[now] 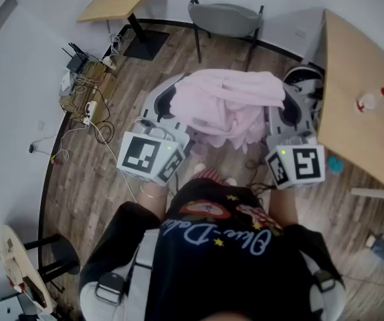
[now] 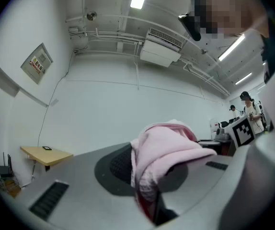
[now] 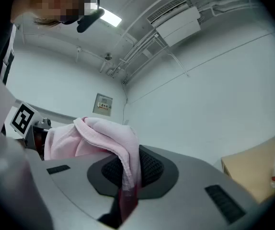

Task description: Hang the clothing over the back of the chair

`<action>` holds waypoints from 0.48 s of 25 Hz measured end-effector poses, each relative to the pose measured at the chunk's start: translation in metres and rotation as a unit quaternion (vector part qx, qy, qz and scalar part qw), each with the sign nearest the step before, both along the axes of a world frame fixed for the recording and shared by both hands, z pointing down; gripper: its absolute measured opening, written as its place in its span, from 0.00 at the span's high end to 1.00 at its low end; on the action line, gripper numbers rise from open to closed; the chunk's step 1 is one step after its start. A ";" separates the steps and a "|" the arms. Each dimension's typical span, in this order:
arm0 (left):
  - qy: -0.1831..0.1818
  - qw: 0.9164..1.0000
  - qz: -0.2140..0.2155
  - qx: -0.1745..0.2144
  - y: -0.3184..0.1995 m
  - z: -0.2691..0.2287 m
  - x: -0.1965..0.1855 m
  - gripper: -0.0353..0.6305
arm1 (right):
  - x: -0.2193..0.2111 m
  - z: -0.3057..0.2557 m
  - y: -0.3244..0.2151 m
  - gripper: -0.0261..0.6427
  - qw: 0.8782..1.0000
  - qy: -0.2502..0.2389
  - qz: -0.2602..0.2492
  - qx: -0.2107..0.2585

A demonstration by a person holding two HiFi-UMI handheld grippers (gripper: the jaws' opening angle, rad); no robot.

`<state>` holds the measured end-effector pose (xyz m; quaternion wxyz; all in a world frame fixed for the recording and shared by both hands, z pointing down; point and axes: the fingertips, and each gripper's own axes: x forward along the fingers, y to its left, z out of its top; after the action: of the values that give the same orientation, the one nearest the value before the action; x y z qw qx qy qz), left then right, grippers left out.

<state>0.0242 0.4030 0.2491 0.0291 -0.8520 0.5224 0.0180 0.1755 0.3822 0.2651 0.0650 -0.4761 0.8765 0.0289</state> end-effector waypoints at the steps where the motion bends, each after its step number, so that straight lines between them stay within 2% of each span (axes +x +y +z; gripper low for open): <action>1: 0.000 1.000 -0.001 0.000 0.000 0.000 0.000 0.88 | 0.000 0.000 0.000 0.93 1.000 -0.001 -0.001 0.000; 12: -0.004 1.000 -0.005 -0.004 -0.003 0.003 0.001 0.88 | 0.000 0.004 -0.005 0.93 1.000 0.002 -0.006 -0.006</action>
<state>0.0256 0.4002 0.2520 0.0283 -0.8496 0.5265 0.0123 0.1753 0.3773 0.2691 0.0608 -0.4711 0.8797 0.0238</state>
